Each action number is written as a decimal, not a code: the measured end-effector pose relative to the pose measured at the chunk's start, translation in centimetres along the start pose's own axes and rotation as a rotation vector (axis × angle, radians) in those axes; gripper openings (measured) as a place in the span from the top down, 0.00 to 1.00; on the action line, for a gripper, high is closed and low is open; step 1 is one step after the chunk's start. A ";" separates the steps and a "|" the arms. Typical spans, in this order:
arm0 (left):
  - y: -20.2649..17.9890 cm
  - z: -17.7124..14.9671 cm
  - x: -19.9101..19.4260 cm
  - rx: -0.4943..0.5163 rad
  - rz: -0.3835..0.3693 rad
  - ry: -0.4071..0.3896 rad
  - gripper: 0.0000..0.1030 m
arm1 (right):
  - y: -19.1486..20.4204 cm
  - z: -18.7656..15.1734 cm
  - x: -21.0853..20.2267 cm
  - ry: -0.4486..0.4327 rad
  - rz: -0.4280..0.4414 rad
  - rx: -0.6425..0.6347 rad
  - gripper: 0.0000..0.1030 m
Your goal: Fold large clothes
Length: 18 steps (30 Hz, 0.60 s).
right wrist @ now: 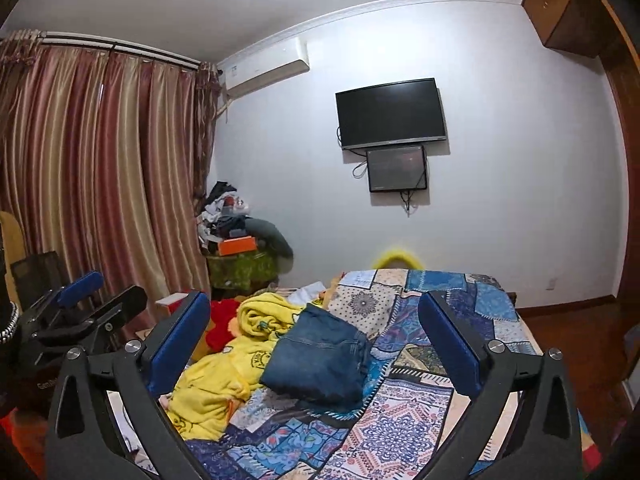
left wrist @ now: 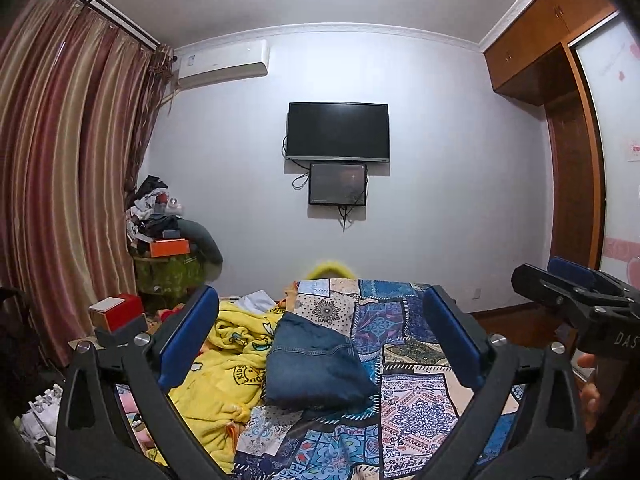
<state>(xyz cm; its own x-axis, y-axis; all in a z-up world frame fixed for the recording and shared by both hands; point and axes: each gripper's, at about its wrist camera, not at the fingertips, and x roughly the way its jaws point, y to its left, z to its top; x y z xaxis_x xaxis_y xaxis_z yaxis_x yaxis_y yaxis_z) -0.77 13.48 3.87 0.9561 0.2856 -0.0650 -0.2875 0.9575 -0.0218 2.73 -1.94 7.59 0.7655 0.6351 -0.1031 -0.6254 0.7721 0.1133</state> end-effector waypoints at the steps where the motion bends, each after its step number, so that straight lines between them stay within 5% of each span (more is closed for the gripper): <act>1: 0.0 0.0 0.0 -0.001 -0.001 0.000 0.01 | 0.0 -0.2 -0.1 0.001 0.000 0.001 0.00; 18: -0.7 -0.6 0.0 0.015 -0.005 0.003 0.01 | 0.2 -0.8 -0.4 0.020 -0.017 -0.020 0.00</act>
<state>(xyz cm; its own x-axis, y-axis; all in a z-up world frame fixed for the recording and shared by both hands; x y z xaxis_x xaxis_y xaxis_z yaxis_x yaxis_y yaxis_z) -0.56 12.79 3.30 0.9575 0.2804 -0.0677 -0.2815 0.9595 -0.0072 2.15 -2.06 6.82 0.7732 0.6217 -0.1248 -0.6149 0.7832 0.0920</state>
